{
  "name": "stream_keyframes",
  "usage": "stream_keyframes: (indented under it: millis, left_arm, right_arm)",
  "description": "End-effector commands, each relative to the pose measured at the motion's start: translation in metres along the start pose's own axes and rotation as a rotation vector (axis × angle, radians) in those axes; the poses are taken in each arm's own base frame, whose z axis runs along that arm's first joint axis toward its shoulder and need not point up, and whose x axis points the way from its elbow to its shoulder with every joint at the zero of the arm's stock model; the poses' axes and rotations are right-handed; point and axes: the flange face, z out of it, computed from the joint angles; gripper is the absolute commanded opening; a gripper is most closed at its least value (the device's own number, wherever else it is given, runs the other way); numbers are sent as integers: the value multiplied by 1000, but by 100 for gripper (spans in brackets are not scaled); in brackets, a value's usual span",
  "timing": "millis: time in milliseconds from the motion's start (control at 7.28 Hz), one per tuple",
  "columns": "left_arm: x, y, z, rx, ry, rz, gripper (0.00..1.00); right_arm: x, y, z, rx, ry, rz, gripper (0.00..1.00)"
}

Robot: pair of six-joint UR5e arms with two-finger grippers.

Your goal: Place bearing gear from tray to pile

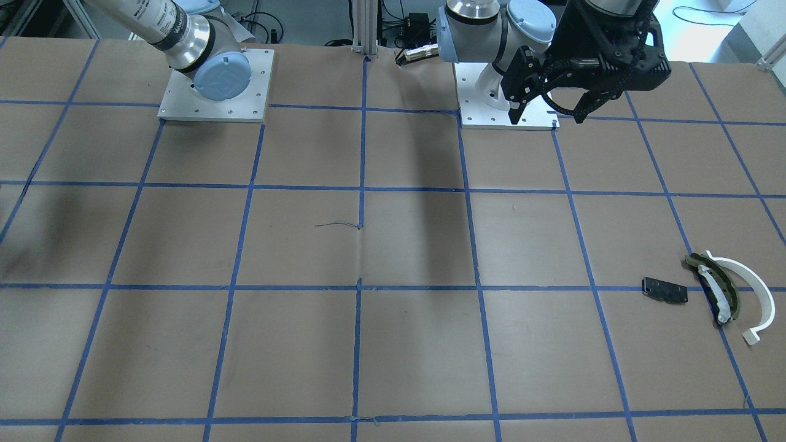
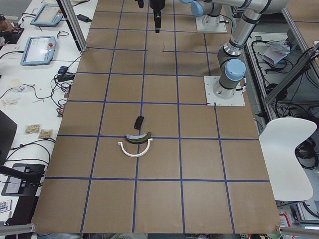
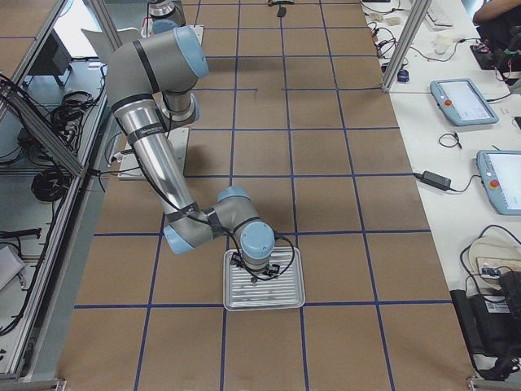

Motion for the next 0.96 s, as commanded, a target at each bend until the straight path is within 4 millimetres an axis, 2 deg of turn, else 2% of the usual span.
stream_keyframes:
  millis: [0, 412, 687, 824]
  left_arm:
    - [0, 0, 0, -1, 0, 1, 100]
    - [0, 0, 0, -1, 0, -1, 100]
    - [0, 0, 0, -1, 0, 1, 100]
    - [0, 0, 0, -1, 0, 1, 100]
  right_arm:
    - [6, -7, 20, 70, 20, 4, 91]
    - [7, -5, 25, 61, 15, 1, 90]
    - [7, -5, 24, 59, 13, 17, 43]
    - [5, -4, 24, 47, -1, 17, 10]
